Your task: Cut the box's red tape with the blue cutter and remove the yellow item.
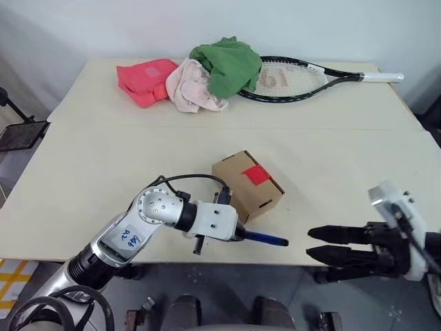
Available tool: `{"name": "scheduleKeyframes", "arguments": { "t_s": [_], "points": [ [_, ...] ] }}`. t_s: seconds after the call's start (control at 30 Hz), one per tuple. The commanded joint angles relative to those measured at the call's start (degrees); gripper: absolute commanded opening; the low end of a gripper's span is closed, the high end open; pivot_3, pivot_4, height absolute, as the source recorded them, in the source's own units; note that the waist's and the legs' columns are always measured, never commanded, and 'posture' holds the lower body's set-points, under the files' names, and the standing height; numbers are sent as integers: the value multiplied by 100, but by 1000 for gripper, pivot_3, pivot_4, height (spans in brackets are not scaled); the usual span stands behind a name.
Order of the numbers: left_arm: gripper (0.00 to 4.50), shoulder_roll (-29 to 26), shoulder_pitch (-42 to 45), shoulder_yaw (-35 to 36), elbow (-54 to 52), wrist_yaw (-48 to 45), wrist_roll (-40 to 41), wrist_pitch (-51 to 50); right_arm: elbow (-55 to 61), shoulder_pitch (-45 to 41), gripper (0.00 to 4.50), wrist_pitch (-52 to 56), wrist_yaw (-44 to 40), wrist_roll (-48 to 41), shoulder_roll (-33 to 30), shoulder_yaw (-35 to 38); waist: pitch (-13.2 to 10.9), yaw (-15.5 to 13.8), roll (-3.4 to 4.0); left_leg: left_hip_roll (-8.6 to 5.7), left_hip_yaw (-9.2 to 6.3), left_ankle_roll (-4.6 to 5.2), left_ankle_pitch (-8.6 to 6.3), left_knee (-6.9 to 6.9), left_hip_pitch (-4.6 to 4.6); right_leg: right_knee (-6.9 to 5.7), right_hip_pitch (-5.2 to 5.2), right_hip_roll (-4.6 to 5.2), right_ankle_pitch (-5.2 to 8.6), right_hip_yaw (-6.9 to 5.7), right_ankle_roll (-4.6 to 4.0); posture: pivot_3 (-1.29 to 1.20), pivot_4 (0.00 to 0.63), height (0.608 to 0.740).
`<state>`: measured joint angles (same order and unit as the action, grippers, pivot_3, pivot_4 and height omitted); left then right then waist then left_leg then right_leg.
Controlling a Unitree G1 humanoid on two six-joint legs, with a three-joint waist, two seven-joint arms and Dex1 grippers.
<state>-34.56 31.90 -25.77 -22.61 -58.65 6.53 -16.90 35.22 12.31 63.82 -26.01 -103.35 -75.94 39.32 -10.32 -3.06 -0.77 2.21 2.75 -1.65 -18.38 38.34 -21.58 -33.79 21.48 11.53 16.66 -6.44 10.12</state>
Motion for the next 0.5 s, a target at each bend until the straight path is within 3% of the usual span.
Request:
{"name": "scheduleKeyframes", "arguments": {
  "t_s": [0.03, 0.07, 0.2, 0.5],
  "points": [
    [512, 317, 343, 38, 91, 30, -32, 314, -342, -291, 4282, -637, 748, -965, -557, -402, -6, 5, -11, 0, -1, 0, 0, 3, 0, -1, 0, -1, -1, 0, 0, 0, 150, 740],
    [512, 394, 387, 4, 154, 29, -64, 343, -317, -445, 4482, -792, 768, -965, -614, -670, -9, 9, -16, 2, -1, 0, 0, 5, 0, -1, 0, -2, -1, 0, 0, 0, 150, 740],
    [512, 722, 552, -126, 378, 130, -256, 369, -194, -1021, 4482, -1081, 1291, -965, -938, -1825, -11, 15, -18, 1, 1, 0, 0, 3, -8, 6, 5, -1, -4, 0, 6, 0, 150, 740],
    [512, 888, 772, -220, 696, -4, -461, 562, -686, -2489, 4482, -859, 1800, -965, -510, -3527, -11, 11, -18, 2, -24, 4, -5, 68, -79, 18, 26, -1, -18, -27, 24, 0, 150, 740]
  ]
}}
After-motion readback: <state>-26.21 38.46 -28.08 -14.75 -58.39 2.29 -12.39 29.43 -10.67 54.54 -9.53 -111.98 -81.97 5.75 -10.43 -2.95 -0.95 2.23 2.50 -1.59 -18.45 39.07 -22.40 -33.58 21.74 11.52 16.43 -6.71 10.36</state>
